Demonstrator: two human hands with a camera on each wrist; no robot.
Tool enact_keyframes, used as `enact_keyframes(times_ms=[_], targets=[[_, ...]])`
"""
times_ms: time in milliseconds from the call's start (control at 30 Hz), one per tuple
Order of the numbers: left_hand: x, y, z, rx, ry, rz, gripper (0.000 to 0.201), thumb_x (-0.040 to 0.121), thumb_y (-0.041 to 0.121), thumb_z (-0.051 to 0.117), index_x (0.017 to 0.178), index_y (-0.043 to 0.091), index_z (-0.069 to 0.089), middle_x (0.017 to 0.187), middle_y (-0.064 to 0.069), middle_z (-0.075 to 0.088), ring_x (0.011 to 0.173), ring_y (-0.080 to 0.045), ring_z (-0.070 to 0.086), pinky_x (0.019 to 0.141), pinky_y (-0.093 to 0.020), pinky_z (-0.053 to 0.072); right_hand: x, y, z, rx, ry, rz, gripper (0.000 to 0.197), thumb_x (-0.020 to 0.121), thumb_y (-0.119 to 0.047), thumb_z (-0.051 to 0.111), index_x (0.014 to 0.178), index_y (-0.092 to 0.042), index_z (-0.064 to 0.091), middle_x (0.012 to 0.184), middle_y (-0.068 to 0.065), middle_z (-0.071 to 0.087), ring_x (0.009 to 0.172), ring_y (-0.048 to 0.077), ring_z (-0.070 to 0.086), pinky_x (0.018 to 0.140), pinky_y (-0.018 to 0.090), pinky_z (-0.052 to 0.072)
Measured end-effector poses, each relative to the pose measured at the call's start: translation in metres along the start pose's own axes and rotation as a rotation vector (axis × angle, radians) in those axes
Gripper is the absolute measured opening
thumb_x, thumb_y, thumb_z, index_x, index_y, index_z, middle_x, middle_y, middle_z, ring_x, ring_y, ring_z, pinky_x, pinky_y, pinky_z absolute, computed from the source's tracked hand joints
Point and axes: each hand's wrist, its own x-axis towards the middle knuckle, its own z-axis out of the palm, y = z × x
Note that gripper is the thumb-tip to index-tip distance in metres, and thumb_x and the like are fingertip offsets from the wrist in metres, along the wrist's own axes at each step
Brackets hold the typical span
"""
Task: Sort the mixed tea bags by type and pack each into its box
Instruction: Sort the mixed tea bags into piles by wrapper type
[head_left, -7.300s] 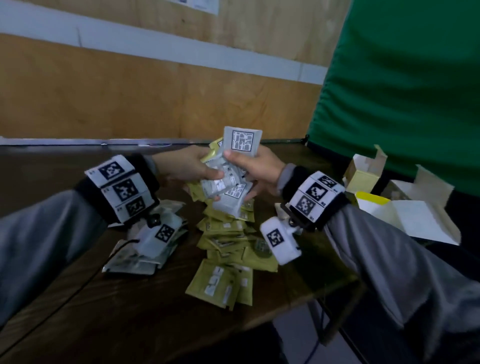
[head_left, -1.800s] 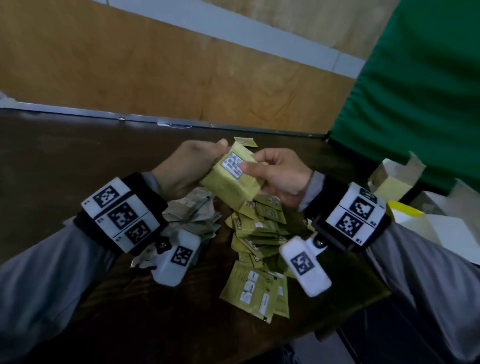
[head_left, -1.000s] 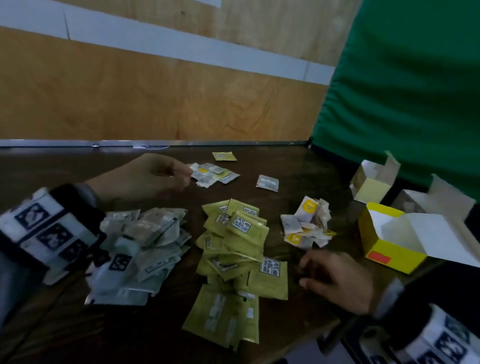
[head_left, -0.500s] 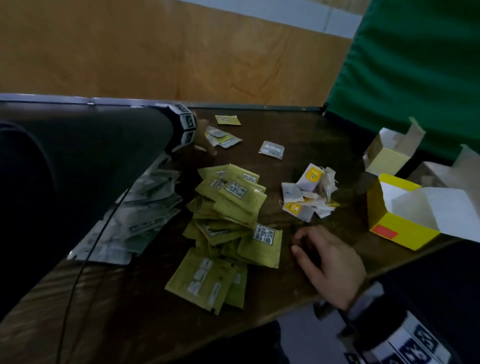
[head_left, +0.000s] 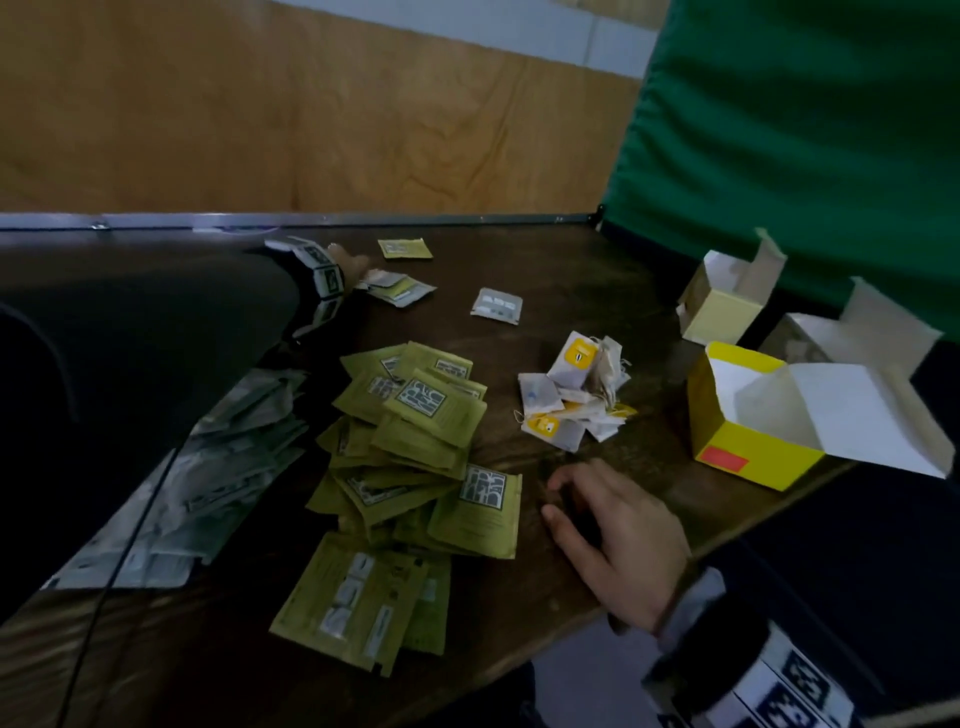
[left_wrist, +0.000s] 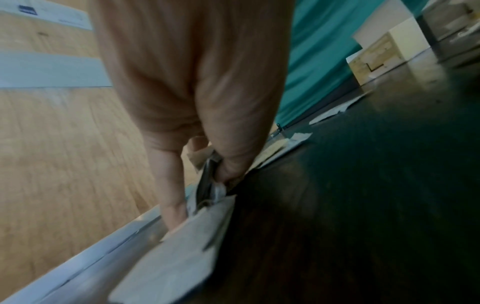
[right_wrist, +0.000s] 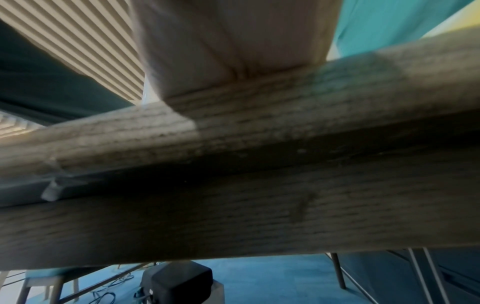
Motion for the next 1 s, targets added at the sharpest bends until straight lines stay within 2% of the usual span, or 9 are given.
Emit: enact_keyframes(times_ms=[167, 267, 333, 433, 500, 600, 767, 900, 1000], targets=[[0.004, -0.016, -0.008, -0.073, 0.043, 0.012, 0.039, 0.095, 0.020, 0.055, 0.129, 0.002, 0.050, 0.121, -0.014, 0.057, 0.110, -0.031, 0.058, 0.096, -0.042, 0.047, 0.001, 0.001, -0.001, 0.017, -0.026, 0.000, 0.036, 0.084, -0.058, 0.033, 0.102, -0.034, 0.053, 0.095, -0.014, 0.053, 0.084, 0.004, 0.054, 0.071, 0.023, 0.046], [-0.009, -0.026, -0.019, -0.209, 0.120, -0.001, 0.018, 0.090, 0.017, 0.062, 0.079, 0.003, 0.059, 0.075, -0.008, 0.054, 0.061, -0.020, 0.051, 0.073, -0.035, 0.053, 0.007, 0.003, -0.009, 0.068, -0.083, 0.018, 0.027, 0.084, -0.054, 0.046, 0.101, -0.035, 0.055, 0.091, -0.017, 0.055, 0.081, 0.001, 0.054, 0.073, 0.024, 0.046], [-0.012, -0.036, -0.019, -0.319, 0.150, -0.048, 0.034, 0.084, 0.011, 0.068, 0.059, 0.007, 0.045, 0.060, -0.007, 0.047, 0.052, -0.019, 0.045, 0.059, -0.030, 0.046, 0.014, 0.003, -0.019, 0.143, -0.122, 0.009, 0.013, 0.085, -0.040, 0.060, 0.095, -0.032, 0.060, 0.079, -0.016, 0.058, 0.074, 0.001, 0.056, 0.071, 0.021, 0.046], [-0.035, -0.049, -0.029, -0.684, 0.142, 0.013, 0.015, 0.081, 0.012, 0.070, 0.083, 0.006, 0.056, 0.086, -0.015, 0.065, 0.080, -0.032, 0.065, 0.076, -0.040, 0.056, 0.026, -0.002, -0.038, 0.203, -0.154, -0.003, 0.006, 0.085, -0.029, 0.065, 0.087, -0.033, 0.062, 0.070, -0.011, 0.062, 0.073, 0.003, 0.059, 0.067, 0.013, 0.045], [-0.059, -0.052, -0.036, -0.885, 0.188, 0.032, 0.015, 0.085, 0.014, 0.066, 0.090, 0.006, 0.054, 0.089, -0.015, 0.062, 0.079, -0.031, 0.061, 0.078, -0.039, 0.052, 0.035, -0.008, -0.051, 0.242, -0.126, -0.010, 0.011, 0.085, -0.025, 0.067, 0.084, -0.035, 0.060, 0.069, -0.010, 0.063, 0.072, 0.003, 0.059, 0.066, 0.010, 0.043], [-0.099, -0.047, -0.055, -1.024, 0.202, 0.109, 0.012, 0.094, 0.016, 0.056, 0.088, 0.006, 0.053, 0.087, -0.011, 0.053, 0.071, -0.023, 0.052, 0.069, -0.031, 0.041, 0.055, -0.016, -0.068, 0.311, -0.040, 0.004, 0.011, 0.085, -0.021, 0.067, 0.086, -0.031, 0.062, 0.073, -0.009, 0.062, 0.068, 0.002, 0.056, 0.065, 0.011, 0.043], [-0.157, -0.024, -0.070, -1.570, 0.029, 0.311, 0.017, 0.094, -0.004, 0.048, 0.105, 0.007, 0.052, 0.083, -0.008, 0.060, 0.045, -0.005, 0.064, 0.039, -0.013, 0.047, 0.094, -0.036, -0.088, 0.620, 0.034, 0.146, 0.023, 0.085, -0.021, 0.066, 0.107, -0.025, 0.058, 0.089, -0.006, 0.063, 0.081, 0.013, 0.063, 0.061, 0.024, 0.050], [-0.182, -0.005, -0.061, -1.638, -0.054, 0.448, 0.023, 0.091, -0.003, 0.054, 0.113, 0.004, 0.055, 0.099, -0.013, 0.066, 0.062, -0.012, 0.071, 0.056, -0.022, 0.058, 0.113, -0.064, -0.092, 0.980, 0.012, 0.339, 0.062, 0.081, -0.026, 0.071, 0.135, -0.017, 0.040, 0.113, 0.005, 0.057, 0.090, 0.021, 0.067, 0.063, 0.032, 0.059], [-0.198, 0.007, -0.053, -1.592, -0.057, 0.506, 0.014, 0.089, -0.001, 0.058, 0.099, 0.009, 0.060, 0.093, -0.007, 0.067, 0.064, -0.009, 0.070, 0.057, -0.020, 0.058, 0.116, -0.079, -0.087, 1.129, -0.025, 0.379, 0.059, 0.080, -0.021, 0.073, 0.130, -0.009, 0.045, 0.107, 0.010, 0.063, 0.075, 0.021, 0.070, 0.058, 0.032, 0.058]])
